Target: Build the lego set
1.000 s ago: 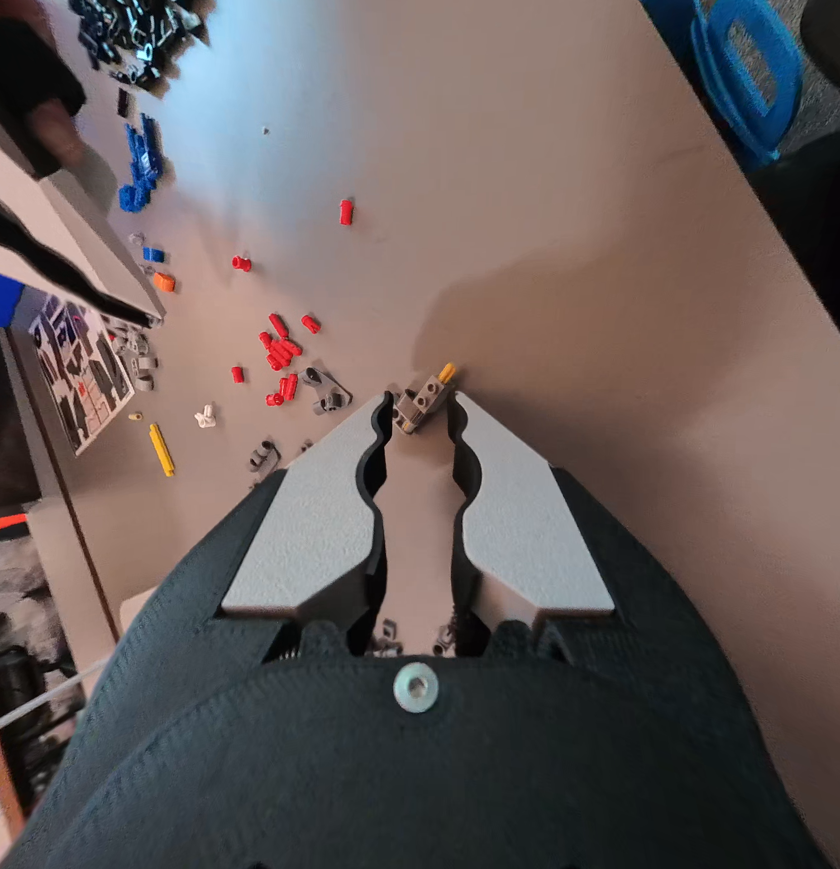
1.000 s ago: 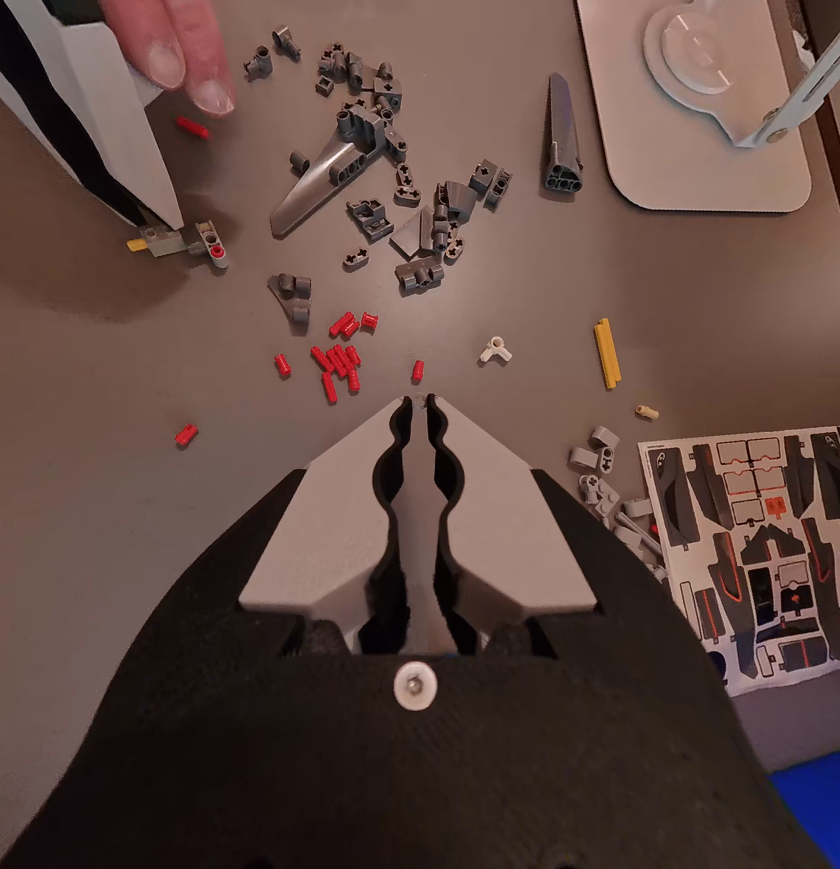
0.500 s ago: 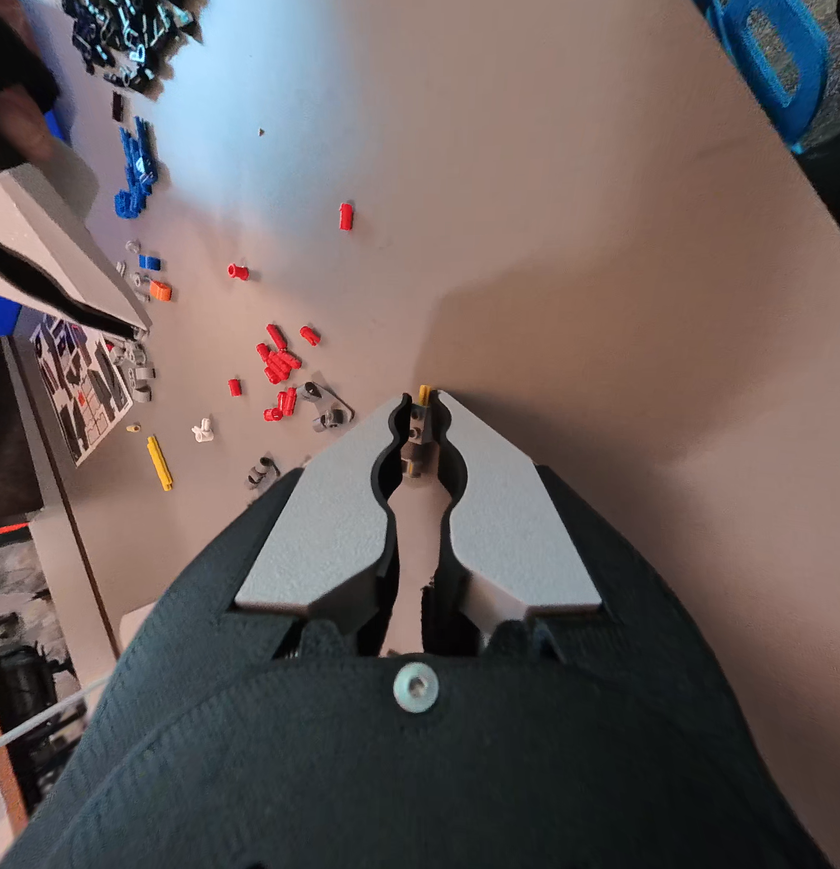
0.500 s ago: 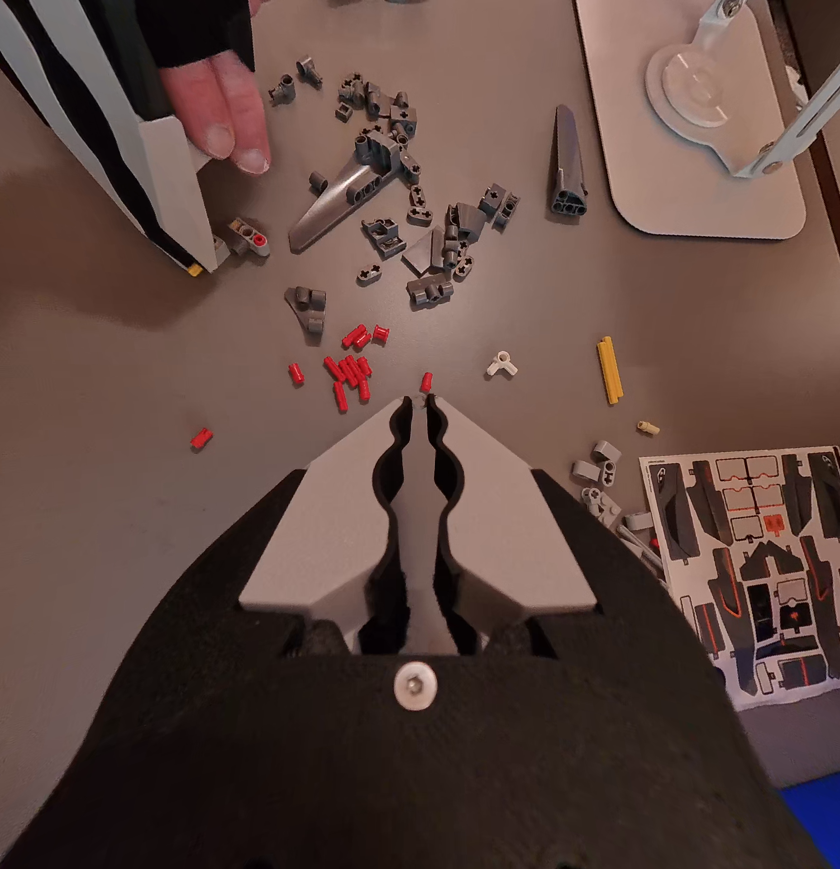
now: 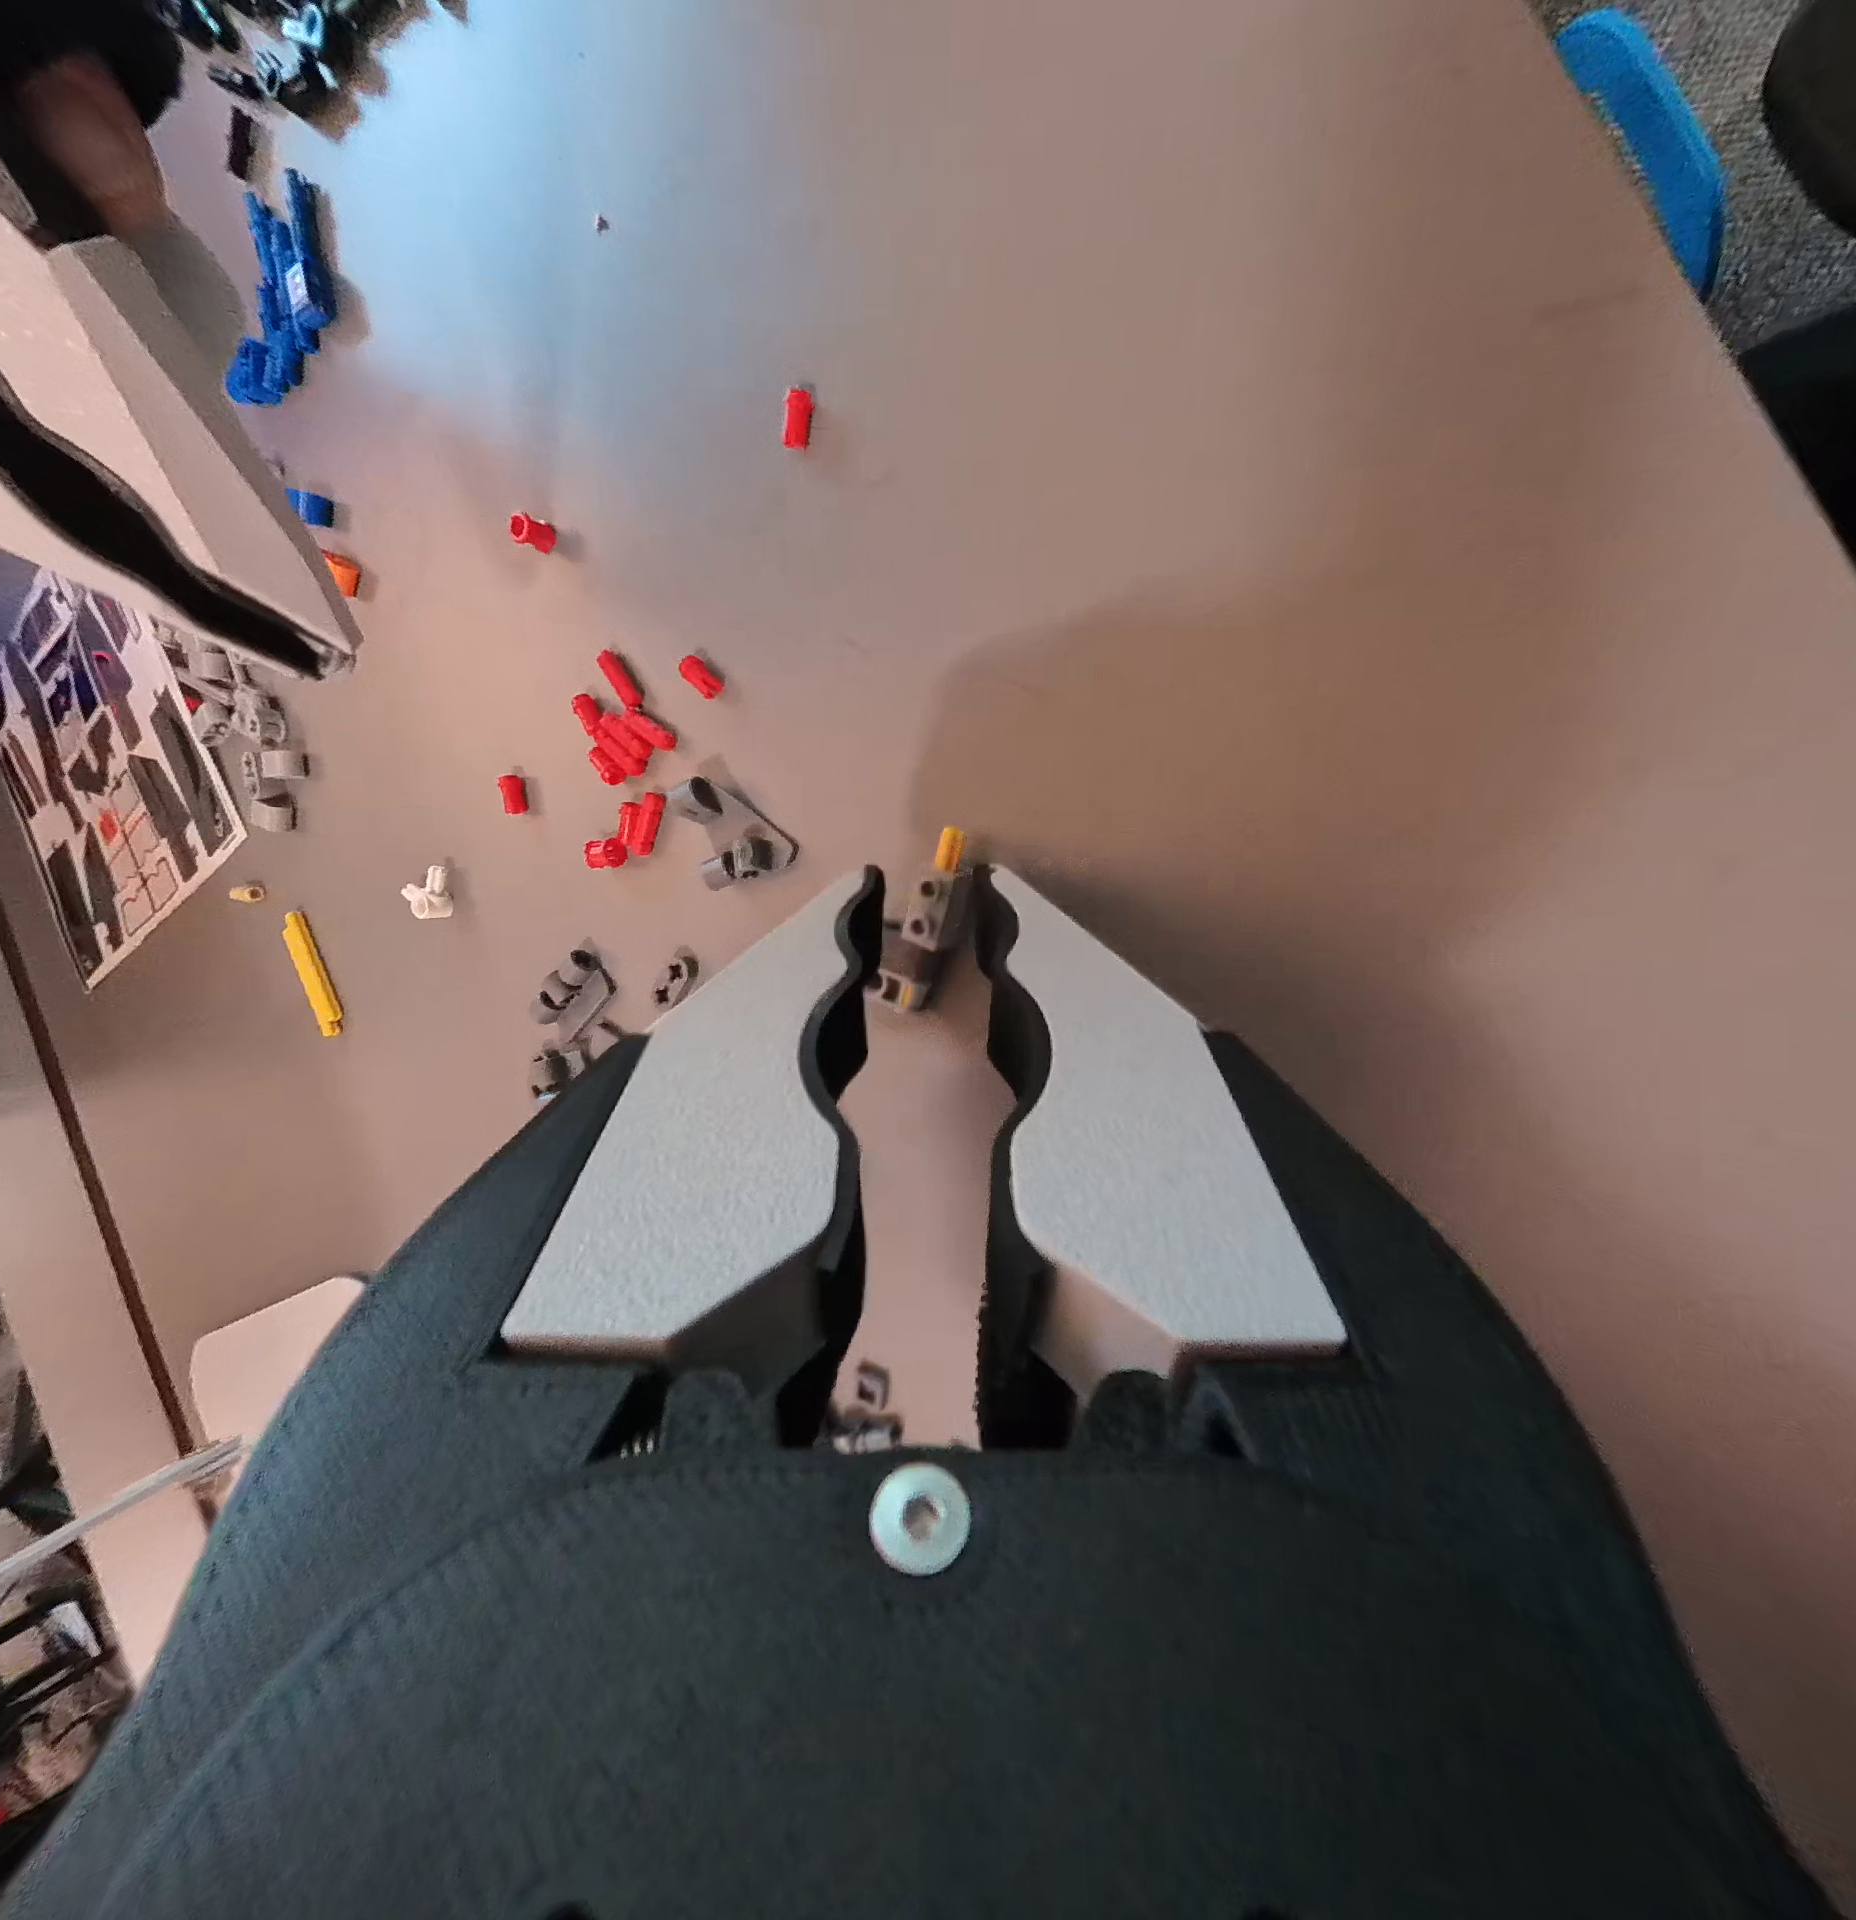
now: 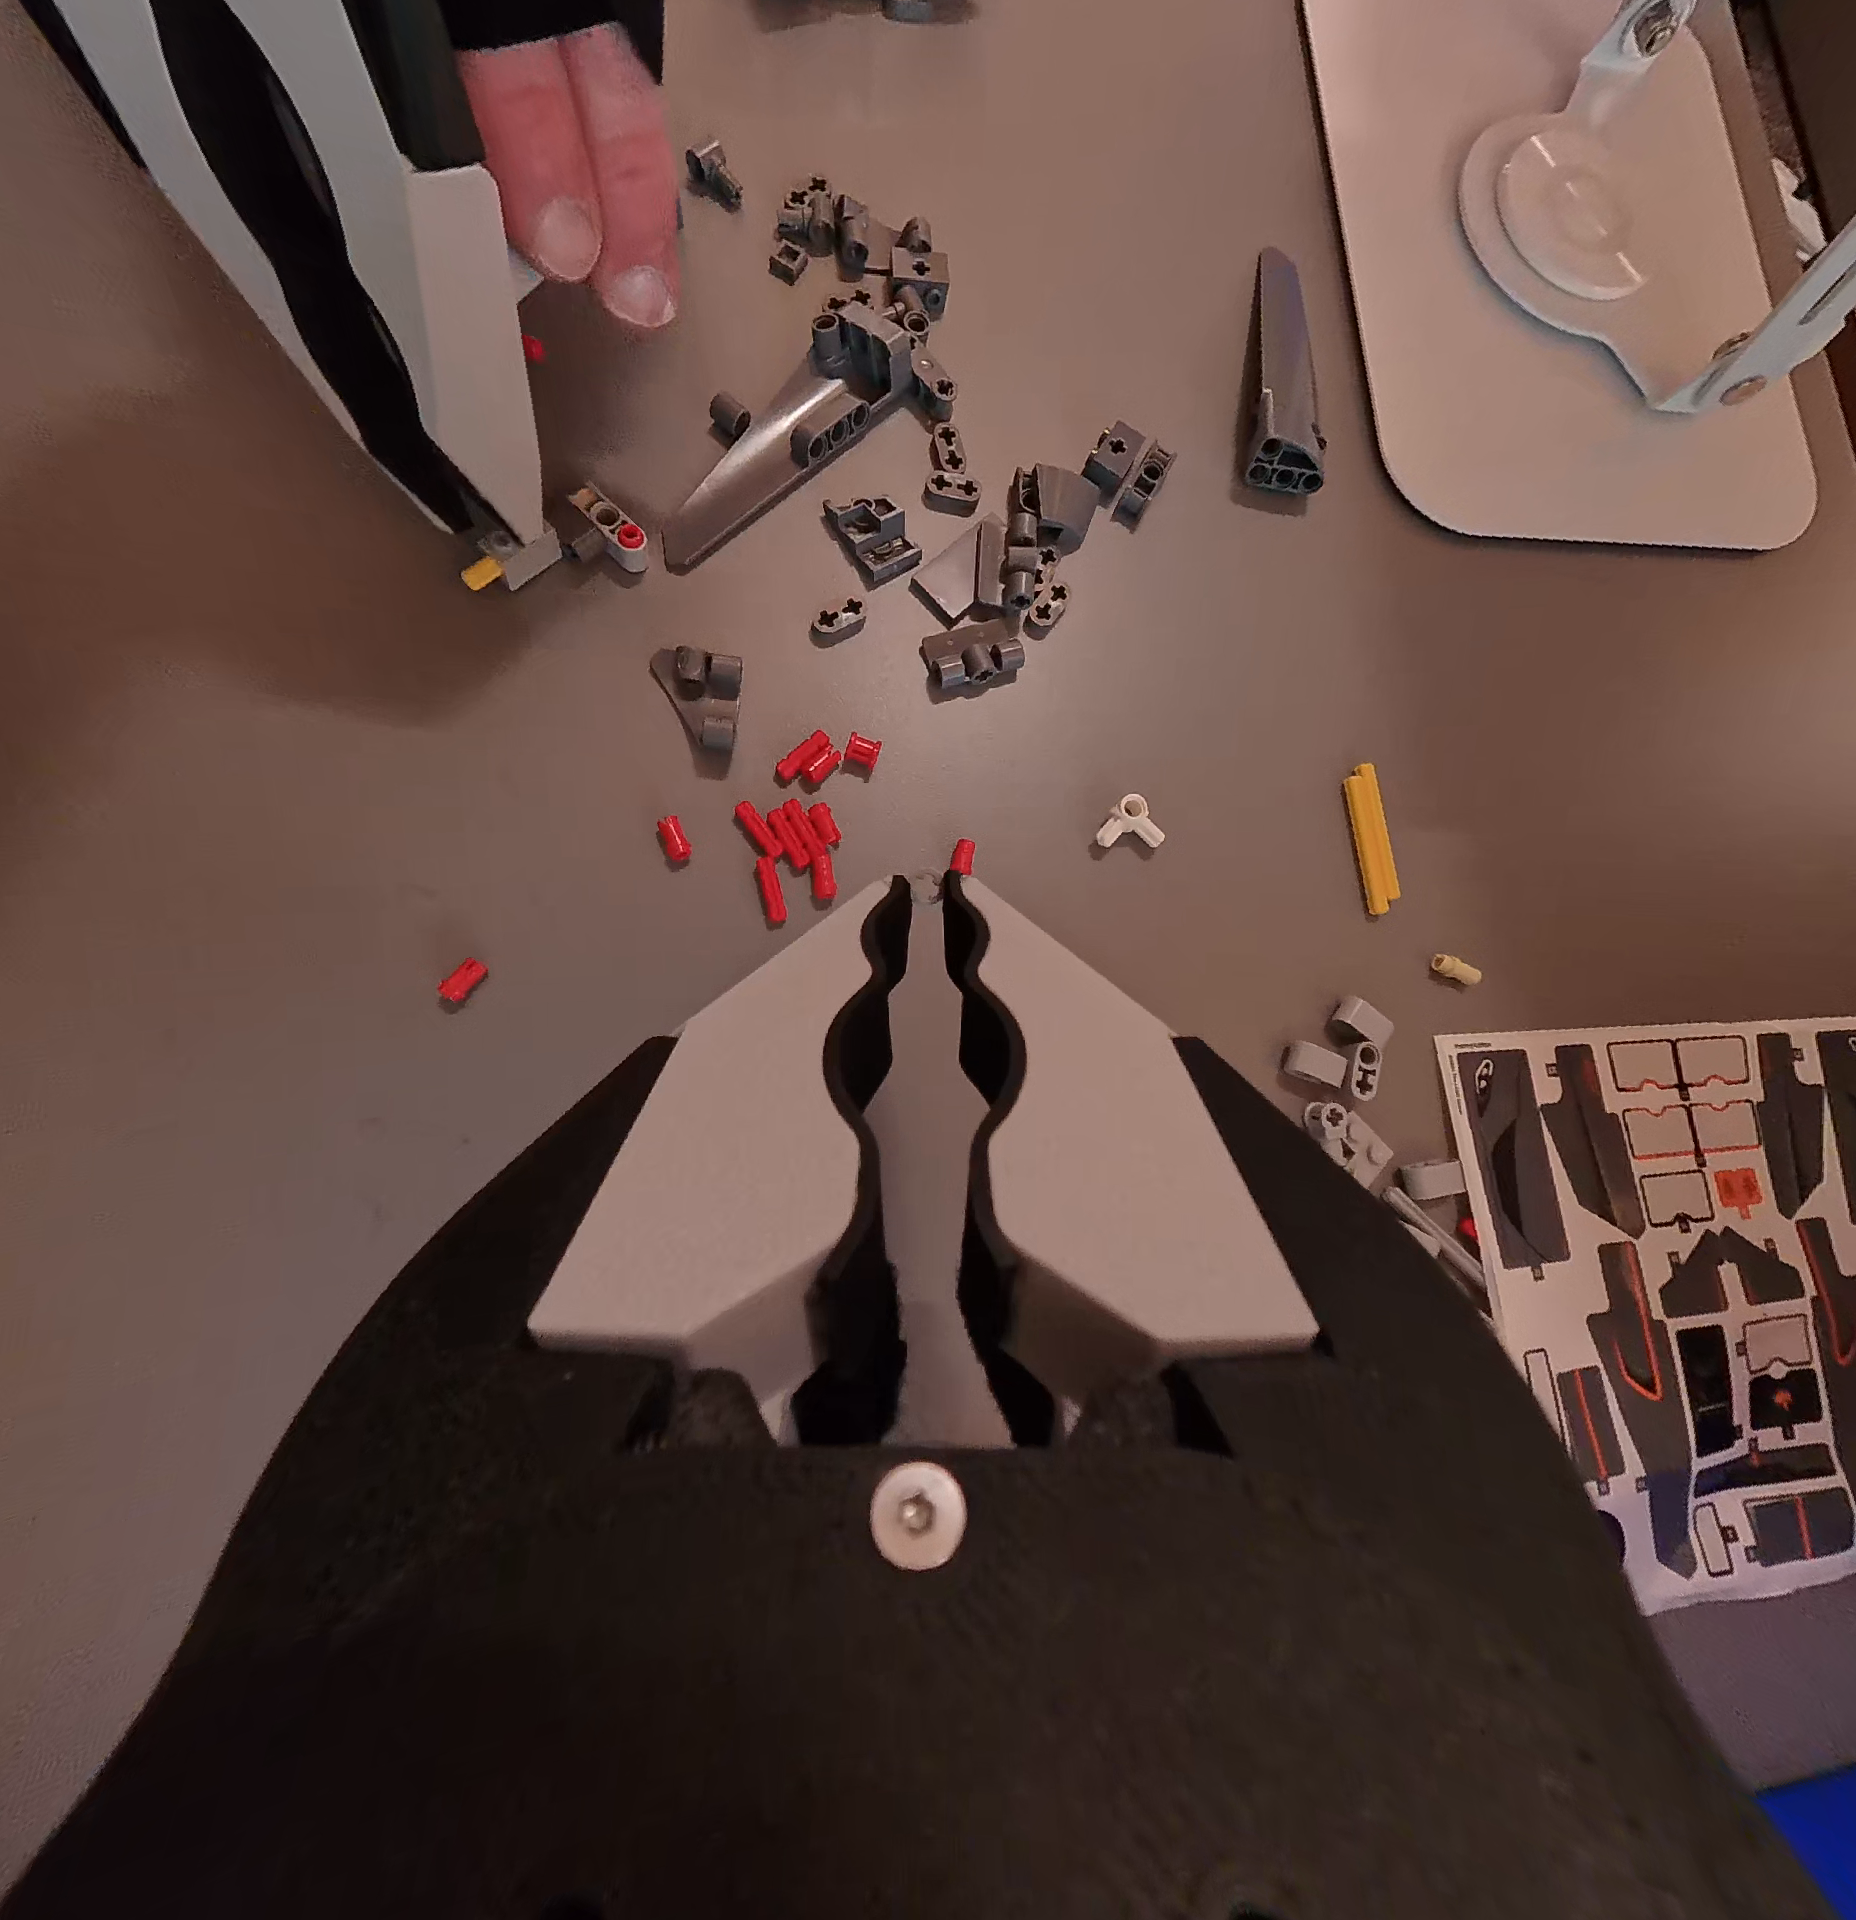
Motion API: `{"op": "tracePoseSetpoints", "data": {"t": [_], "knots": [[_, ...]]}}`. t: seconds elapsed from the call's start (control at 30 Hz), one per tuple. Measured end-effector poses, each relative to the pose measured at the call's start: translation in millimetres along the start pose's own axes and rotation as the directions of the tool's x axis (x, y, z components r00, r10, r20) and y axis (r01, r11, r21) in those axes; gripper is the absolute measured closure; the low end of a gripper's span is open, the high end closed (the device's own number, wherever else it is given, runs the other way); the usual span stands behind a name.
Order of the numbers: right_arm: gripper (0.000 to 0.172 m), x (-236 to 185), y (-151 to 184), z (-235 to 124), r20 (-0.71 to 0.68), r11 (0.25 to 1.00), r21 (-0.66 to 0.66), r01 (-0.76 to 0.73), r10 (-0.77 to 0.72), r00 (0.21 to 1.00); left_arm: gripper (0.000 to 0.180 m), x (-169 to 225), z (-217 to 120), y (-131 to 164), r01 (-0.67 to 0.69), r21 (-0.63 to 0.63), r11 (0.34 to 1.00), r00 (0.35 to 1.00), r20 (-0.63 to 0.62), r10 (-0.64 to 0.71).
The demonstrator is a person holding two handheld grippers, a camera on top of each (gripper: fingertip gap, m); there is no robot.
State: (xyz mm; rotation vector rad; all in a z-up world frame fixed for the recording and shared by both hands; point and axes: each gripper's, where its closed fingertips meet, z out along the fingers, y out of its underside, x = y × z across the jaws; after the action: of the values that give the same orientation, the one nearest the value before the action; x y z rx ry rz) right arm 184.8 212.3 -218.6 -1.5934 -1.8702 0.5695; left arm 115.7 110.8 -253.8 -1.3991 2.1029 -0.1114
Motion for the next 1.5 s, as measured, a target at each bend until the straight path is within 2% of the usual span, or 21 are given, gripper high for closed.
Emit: {"op": "tracePoseSetpoints", "data": {"t": [0.17, 0.37, 0.5, 0.6, 0.7, 0.83, 0.97, 1.1, 1.17, 1.5], "knots": [[0.168, -1, 0, -1, 0.004, 1.0, 0.0, 0.004, -0.004, 1.0, 0.165, 0, 2, 5, -0.026, -0.025, 0.999, 0.996, -0.081, 0.024], [0.168, -2, -1, -2, 0.007, 1.0, 0.008, 0.011, -0.011, 1.0, 0.172, 0, 9, 10, -0.084, -0.062, 0.995, 0.991, -0.108, 0.076], [0.168, -4, -4, -4, 0.013, 1.0, 0.022, 0.017, -0.017, 1.0, 0.173, 0, 8, 10, -0.04, -0.051, 0.998, 0.996, -0.087, 0.035], [0.168, -6, -12, -7, 0.019, 0.998, 0.063, 0.021, -0.022, 1.0, 0.173, -4, 7, 10, 0.016, -0.027, 1.0, 1.0, -0.006, -0.016], [0.169, -13, -31, -12, 0.03, 0.988, 0.149, 0.039, -0.044, 0.999, 0.174, -11, -2, 3, 0.102, 0.056, 0.993, 0.989, 0.103, -0.108], [0.169, -28, -63, -15, -0.005, 0.967, 0.239, 0.082, -0.084, 0.996, 0.174, -19, -23, 0, 0.115, 0.128, 0.985, 0.946, 0.287, -0.147], [0.169, -54, -95, -9, -0.04, 0.943, 0.315, 0.111, -0.104, 0.994, 0.174, -26, -49, -4, 0.155, 0.27, 0.95, 0.892, 0.374, -0.252], [0.168, -74, -117, 5, -0.034, 0.914, 0.392, 0.105, -0.1, 0.994, 0.174, -31, -64, -3, 0.214, 0.398, 0.892, 0.857, 0.362, -0.367], [0.168, -76, -119, 11, -0.053, 0.914, 0.388, 0.121, -0.108, 0.993, 0.174, -33, -70, -4, 0.238, 0.458, 0.856, 0.842, 0.342, -0.417], [0.168, -71, -125, 16, -0.025, 0.892, 0.446, 0.074, -0.07, 0.997, 0.174, -41, -76, 2, 0.249, 0.508, 0.825, 0.821, 0.342, -0.458]]}}
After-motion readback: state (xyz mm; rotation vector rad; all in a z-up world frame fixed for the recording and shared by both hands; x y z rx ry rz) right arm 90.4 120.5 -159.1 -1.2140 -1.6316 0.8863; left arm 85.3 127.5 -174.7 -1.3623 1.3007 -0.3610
